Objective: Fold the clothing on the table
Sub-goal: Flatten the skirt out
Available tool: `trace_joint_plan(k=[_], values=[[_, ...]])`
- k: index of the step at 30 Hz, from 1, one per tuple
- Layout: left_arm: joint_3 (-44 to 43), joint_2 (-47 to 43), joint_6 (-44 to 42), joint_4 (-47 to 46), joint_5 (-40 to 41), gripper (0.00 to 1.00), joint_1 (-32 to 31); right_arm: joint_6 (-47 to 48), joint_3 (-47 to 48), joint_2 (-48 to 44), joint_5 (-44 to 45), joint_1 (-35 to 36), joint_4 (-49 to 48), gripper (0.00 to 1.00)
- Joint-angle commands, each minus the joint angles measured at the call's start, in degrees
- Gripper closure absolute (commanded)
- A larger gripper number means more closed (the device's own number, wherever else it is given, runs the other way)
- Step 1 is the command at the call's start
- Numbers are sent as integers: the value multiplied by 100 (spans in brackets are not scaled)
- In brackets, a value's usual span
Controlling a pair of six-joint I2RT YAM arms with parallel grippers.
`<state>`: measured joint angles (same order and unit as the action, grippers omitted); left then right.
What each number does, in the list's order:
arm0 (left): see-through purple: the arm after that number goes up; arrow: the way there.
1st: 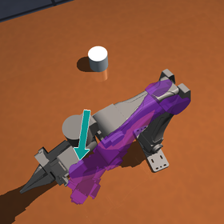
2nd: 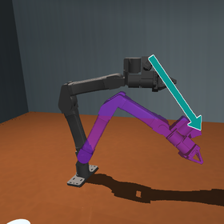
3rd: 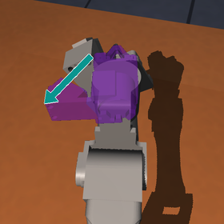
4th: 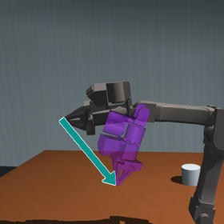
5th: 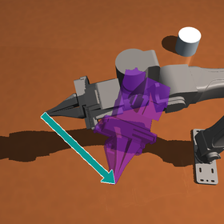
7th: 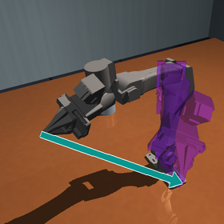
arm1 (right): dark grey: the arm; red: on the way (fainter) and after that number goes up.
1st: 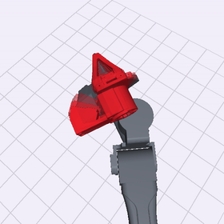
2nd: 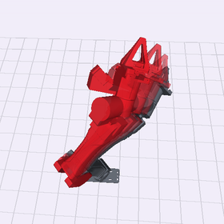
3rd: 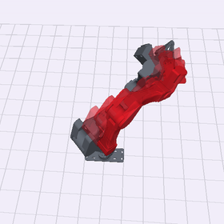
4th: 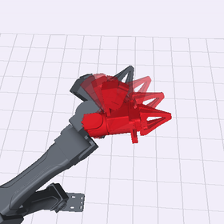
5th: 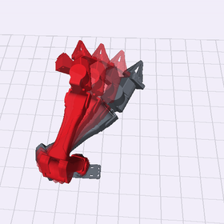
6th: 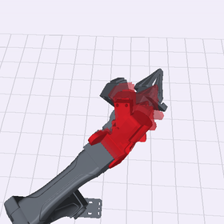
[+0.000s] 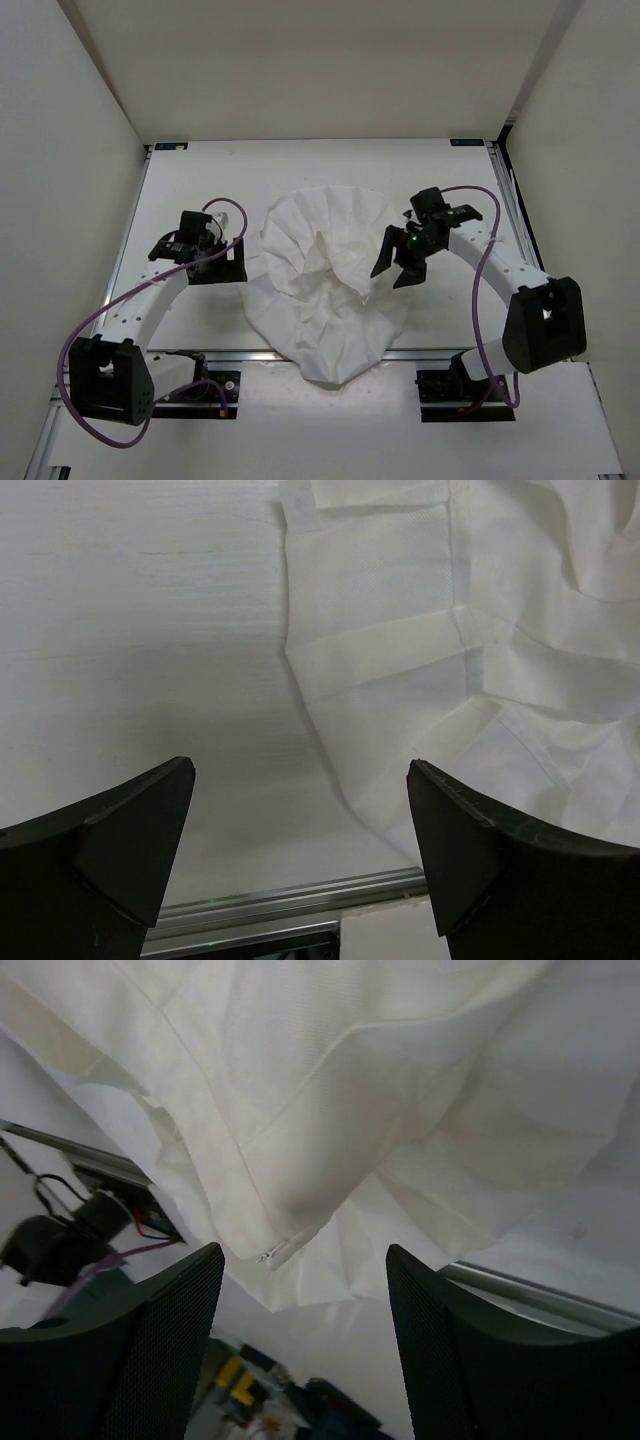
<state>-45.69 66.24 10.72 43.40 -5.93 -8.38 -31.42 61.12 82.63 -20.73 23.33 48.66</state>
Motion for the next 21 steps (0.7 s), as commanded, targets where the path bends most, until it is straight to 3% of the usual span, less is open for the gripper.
trace_joint_plan(k=[1,5,8,12,21], values=[[-124,-14,-52,54,-4,2,-93,-977,-301,-124,-703,-496,398,29],[-62,-76,-26,2,-39,1,-173,-1813,-1268,-580,-1687,-1171,-197,40],[-80,-129,-52,11,48,1,-243,-3059,-2129,-967,-2067,-1017,-1190,44],[-45,-181,-61,20,110,1,-383,-3354,-1738,-837,-1856,-366,-1335,39],[-89,-181,-88,20,215,1,-515,-3810,-1919,-837,-1680,-593,-2132,41]])
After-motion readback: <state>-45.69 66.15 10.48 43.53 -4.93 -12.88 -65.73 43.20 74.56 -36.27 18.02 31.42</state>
